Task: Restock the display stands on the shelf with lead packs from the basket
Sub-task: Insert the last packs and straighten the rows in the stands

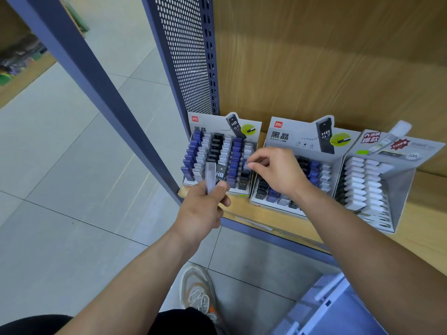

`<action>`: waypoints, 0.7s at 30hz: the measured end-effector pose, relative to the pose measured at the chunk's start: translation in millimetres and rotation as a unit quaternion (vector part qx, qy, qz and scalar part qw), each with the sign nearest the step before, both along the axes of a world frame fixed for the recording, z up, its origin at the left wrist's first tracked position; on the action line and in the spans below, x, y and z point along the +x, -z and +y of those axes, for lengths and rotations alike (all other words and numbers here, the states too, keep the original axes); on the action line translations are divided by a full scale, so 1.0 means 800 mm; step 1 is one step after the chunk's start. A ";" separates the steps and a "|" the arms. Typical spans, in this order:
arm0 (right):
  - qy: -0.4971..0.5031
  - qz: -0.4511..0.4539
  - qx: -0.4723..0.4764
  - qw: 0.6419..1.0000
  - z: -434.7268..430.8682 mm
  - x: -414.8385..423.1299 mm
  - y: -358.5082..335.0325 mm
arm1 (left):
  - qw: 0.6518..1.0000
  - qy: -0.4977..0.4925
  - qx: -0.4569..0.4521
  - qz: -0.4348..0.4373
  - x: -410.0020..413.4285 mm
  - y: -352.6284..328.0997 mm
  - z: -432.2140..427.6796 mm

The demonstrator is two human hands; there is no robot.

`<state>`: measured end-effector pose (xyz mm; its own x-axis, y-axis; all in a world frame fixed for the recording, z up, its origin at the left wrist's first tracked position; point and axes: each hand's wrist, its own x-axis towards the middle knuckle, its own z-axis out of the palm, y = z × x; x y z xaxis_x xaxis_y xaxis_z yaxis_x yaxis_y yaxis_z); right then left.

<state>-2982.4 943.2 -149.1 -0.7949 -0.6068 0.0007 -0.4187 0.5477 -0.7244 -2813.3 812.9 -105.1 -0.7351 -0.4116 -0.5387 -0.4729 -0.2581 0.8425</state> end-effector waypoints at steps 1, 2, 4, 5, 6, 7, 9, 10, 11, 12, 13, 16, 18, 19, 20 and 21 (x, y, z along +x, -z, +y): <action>-0.009 0.009 0.006 1.000 -0.001 0.000 0.001 | 1.000 0.000 0.001 0.001 0.000 0.000 0.000; -0.019 0.020 0.015 1.000 -0.002 0.000 0.001 | 1.000 -0.001 0.003 0.002 0.000 0.000 0.000; -0.031 0.038 0.025 0.998 -0.002 0.001 0.003 | 1.000 -0.003 0.007 0.002 0.001 -0.001 -0.001; -0.031 0.040 0.025 0.998 -0.002 0.002 0.004 | 1.000 -0.004 0.008 0.002 0.001 -0.002 -0.001; -0.027 0.039 0.024 0.999 -0.001 0.002 0.006 | 1.000 -0.005 0.008 0.003 0.001 -0.002 -0.002; -0.022 0.037 0.021 0.999 -0.001 0.003 0.007 | 1.000 -0.006 0.007 0.002 0.001 -0.002 -0.002; -0.016 0.034 0.021 0.999 -0.002 0.003 0.008 | 1.000 -0.008 0.006 -0.001 0.001 -0.003 -0.003; -0.014 0.031 0.024 0.999 -0.002 0.003 0.008 | 1.000 -0.009 0.007 -0.003 0.000 -0.003 -0.002; -0.009 0.024 0.025 0.999 -0.003 0.003 0.007 | 1.000 -0.009 0.009 -0.003 0.000 -0.003 -0.002; 0.000 0.011 0.023 1.000 -0.004 0.003 0.006 | 1.000 -0.009 0.012 -0.004 0.000 -0.004 -0.001; 0.011 -0.007 0.018 1.000 -0.004 0.002 0.004 | 1.000 -0.008 0.014 -0.004 -0.001 -0.004 -0.001; 0.038 -0.053 -0.001 0.998 -0.008 -0.003 0.001 | 1.000 -0.010 0.013 -0.006 -0.001 -0.006 -0.001; 0.040 -0.065 -0.008 0.997 -0.008 -0.005 0.000 | 1.000 -0.009 0.012 -0.008 -0.001 -0.007 -0.002; 0.038 -0.067 -0.011 0.997 -0.007 -0.005 0.000 | 1.000 -0.009 0.012 -0.008 -0.001 -0.008 -0.002; 0.036 -0.067 -0.016 0.997 -0.007 -0.005 0.001 | 1.000 -0.010 0.013 -0.008 -0.001 -0.008 -0.001; 0.036 -0.068 -0.023 0.997 -0.006 -0.004 0.001 | 1.000 -0.011 0.013 -0.009 -0.001 -0.008 -0.001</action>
